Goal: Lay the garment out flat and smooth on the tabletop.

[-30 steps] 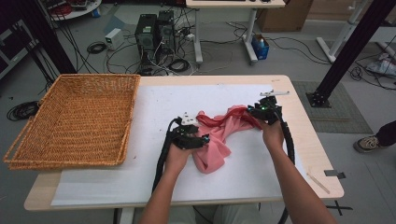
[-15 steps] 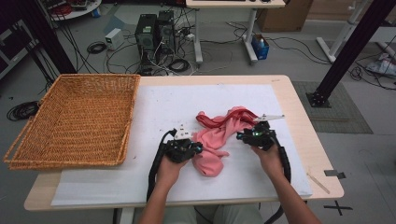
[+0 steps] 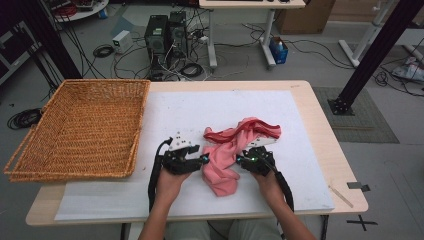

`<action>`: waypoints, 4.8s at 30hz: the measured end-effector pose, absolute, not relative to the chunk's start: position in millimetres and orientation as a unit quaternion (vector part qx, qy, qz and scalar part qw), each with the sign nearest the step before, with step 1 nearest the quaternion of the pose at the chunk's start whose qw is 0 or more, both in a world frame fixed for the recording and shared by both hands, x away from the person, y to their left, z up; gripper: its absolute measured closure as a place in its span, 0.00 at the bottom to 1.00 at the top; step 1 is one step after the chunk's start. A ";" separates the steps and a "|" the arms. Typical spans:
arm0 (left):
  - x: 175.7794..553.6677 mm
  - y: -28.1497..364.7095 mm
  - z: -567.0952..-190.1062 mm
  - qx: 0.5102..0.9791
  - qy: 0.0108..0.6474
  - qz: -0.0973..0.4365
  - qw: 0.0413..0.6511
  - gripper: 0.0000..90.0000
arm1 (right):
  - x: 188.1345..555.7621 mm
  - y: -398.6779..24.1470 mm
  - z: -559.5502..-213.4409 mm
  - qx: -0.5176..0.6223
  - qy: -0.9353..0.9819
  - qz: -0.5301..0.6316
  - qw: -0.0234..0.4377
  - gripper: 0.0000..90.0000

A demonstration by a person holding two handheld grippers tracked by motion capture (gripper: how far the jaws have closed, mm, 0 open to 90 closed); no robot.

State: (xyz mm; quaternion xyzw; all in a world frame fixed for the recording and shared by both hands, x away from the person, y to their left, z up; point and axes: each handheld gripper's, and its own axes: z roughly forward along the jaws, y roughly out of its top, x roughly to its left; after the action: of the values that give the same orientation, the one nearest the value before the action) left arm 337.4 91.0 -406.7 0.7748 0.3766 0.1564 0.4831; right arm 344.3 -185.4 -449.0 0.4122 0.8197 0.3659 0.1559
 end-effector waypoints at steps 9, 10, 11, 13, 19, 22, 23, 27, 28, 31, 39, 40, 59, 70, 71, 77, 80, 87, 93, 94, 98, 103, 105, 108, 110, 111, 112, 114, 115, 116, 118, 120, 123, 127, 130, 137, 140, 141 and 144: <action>386.8 53.5 -389.9 0.820 0.304 0.196 0.443 0.50 | 297.2 -241.1 -442.0 0.424 0.791 0.418 0.137 1.00; 389.3 47.1 -394.6 0.829 0.293 0.187 0.439 0.50 | 297.2 -241.1 -442.0 0.424 0.791 0.418 0.137 1.00; 390.6 42.3 -399.1 0.838 0.284 0.181 0.429 0.50 | 295.0 -247.7 -443.9 0.429 0.791 0.412 0.144 1.00; 393.0 32.1 -409.9 0.862 0.265 0.168 0.398 0.49 | 293.8 -258.6 -447.6 0.443 0.786 0.404 0.149 1.00; 395.1 26.7 -418.8 0.880 0.263 0.156 0.364 0.68 | 295.1 -269.5 -443.5 0.463 0.761 0.432 0.139 0.84; 393.3 28.5 -420.0 0.884 0.258 0.152 0.358 0.87 | 300.0 -263.8 -440.5 0.462 0.754 0.448 0.133 0.70; 391.1 29.6 -420.9 0.884 0.254 0.150 0.362 0.96 | 308.3 -254.9 -436.9 0.465 0.750 0.449 0.140 0.62; 380.1 36.8 -424.2 0.880 0.254 0.135 0.377 0.96 | 331.4 -234.7 -435.6 0.465 0.755 0.442 0.138 0.60; 377.5 39.3 -423.9 0.877 0.255 0.132 0.385 0.96 | 336.8 -228.5 -438.8 0.460 0.767 0.427 0.134 0.68; 368.7 43.6 -419.3 0.874 0.239 0.123 0.404 0.96 | 340.7 -220.5 -445.8 0.450 0.794 0.388 0.133 0.91; 352.4 42.5 -409.4 0.874 0.208 0.119 0.423 0.96 | 312.3 -253.3 -449.4 0.454 0.791 0.387 0.135 0.97; 352.1 42.9 -409.6 0.874 0.210 0.120 0.422 0.96 | 310.7 -257.1 -449.2 0.456 0.790 0.387 0.133 0.97; 337.1 40.0 -413.0 0.880 0.169 0.093 0.434 0.96 | 375.2 -246.0 -428.5 0.485 0.760 0.423 0.091 1.00; 383.4 64.9 -398.9 0.792 0.276 0.134 0.527 0.96 | 348.2 -293.8 -426.2 0.502 0.709 0.477 0.138 0.88; 383.4 64.9 -398.9 0.792 0.276 0.134 0.527 0.96 | 348.2 -293.8 -426.2 0.502 0.709 0.477 0.138 0.88; 429.6 78.2 -408.3 0.724 0.418 0.205 0.509 0.96 | 317.2 -272.6 -437.9 0.473 0.742 0.463 0.109 0.73; 440.6 85.0 -415.0 0.714 0.452 0.210 0.492 0.96 | 311.9 -260.7 -440.7 0.466 0.751 0.458 0.093 0.67; 445.5 100.1 -421.1 0.675 0.503 0.207 0.499 0.74 | 314.2 -199.5 -448.3 0.429 0.801 0.410 0.077 0.53; 432.0 107.1 -415.5 0.686 0.474 0.211 0.510 0.61 | 314.4 -194.3 -450.1 0.389 0.826 0.400 0.086 1.00; 428.8 107.7 -415.3 0.690 0.469 0.213 0.508 0.61 | 310.7 -197.1 -449.1 0.383 0.826 0.405 0.080 1.00; 417.4 111.5 -419.5 0.702 0.457 0.213 0.502 0.61 | 293.7 -217.5 -439.5 0.356 0.822 0.436 0.088 0.99; 408.1 113.3 -423.7 0.704 0.459 0.199 0.504 0.59 | 320.6 -251.0 -430.3 0.442 0.771 0.426 0.171 0.57; 402.4 111.1 -424.0 0.706 0.452 0.192 0.510 0.59 | 338.4 -255.8 -436.3 0.450 0.780 0.386 0.200 0.57; 393.6 106.7 -425.5 0.728 0.431 0.192 0.498 0.59 | 357.3 -254.9 -447.3 0.455 0.799 0.355 0.168 0.86; 388.9 105.4 -425.9 0.740 0.420 0.190 0.489 0.59 | 361.1 -250.5 -442.6 0.428 0.807 0.364 0.182 0.94; 387.0 104.6 -425.8 0.744 0.416 0.188 0.488 0.59 | 366.8 -251.0 -437.3 0.430 0.800 0.376 0.182 0.94; 384.8 104.0 -425.2 0.747 0.412 0.189 0.486 0.59 | 373.7 -253.5 -430.5 0.441 0.786 0.391 0.188 0.95; 380.3 101.0 -424.2 0.750 0.404 0.180 0.492 0.59 | 391.8 -261.0 -418.3 0.473 0.747 0.417 0.211 0.95; 378.2 98.5 -424.0 0.756 0.397 0.175 0.490 0.59 | 402.3 -263.6 -414.1 0.491 0.729 0.423 0.221 0.95; 376.0 95.0 -424.4 0.765 0.389 0.171 0.484 0.60 | 413.4 -264.8 -411.2 0.503 0.716 0.425 0.231 0.94; 372.4 87.5 -427.1 0.783 0.374 0.162 0.469 0.60 | 431.6 -264.1 -408.7 0.529 0.695 0.416 0.254 0.94; 369.4 80.9 -430.7 0.801 0.361 0.156 0.452 0.60 | 445.2 -261.9 -411.2 0.546 0.690 0.394 0.266 0.88; 367.9 73.6 -438.7 0.819 0.348 0.144 0.433 0.60 | 446.8 -264.0 -412.3 0.554 0.691 0.390 0.252 0.72; 368.3 62.0 -445.4 0.840 0.327 0.137 0.410 0.61 | 431.2 -275.1 -405.6 0.548 0.688 0.416 0.231 0.68; 363.0 51.3 -447.7 0.856 0.304 0.155 0.389 0.83 | 409.3 -279.3 -403.4 0.535 0.684 0.443 0.225 0.68; 340.2 63.8 -441.3 0.850 0.329 0.186 0.367 0.97 | 350.8 -269.9 -428.6 0.512 0.714 0.446 0.169 0.68; 324.0 87.7 -436.8 0.821 0.366 0.194 0.392 0.97 | 339.6 -263.4 -439.9 0.514 0.723 0.437 0.149 0.68; 320.6 92.4 -435.8 0.815 0.374 0.196 0.397 0.97 | 336.1 -258.0 -443.8 0.516 0.728 0.432 0.133 0.69; 305.3 107.6 -432.7 0.806 0.387 0.204 0.398 0.97 | 327.6 -242.0 -449.5 0.501 0.747 0.422 0.118 0.69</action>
State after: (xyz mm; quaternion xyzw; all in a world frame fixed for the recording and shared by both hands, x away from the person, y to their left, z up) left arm 305.3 107.6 -432.7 0.8065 0.3868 0.2038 0.3981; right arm 327.6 -242.0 -449.5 0.5006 0.7468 0.4217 0.1179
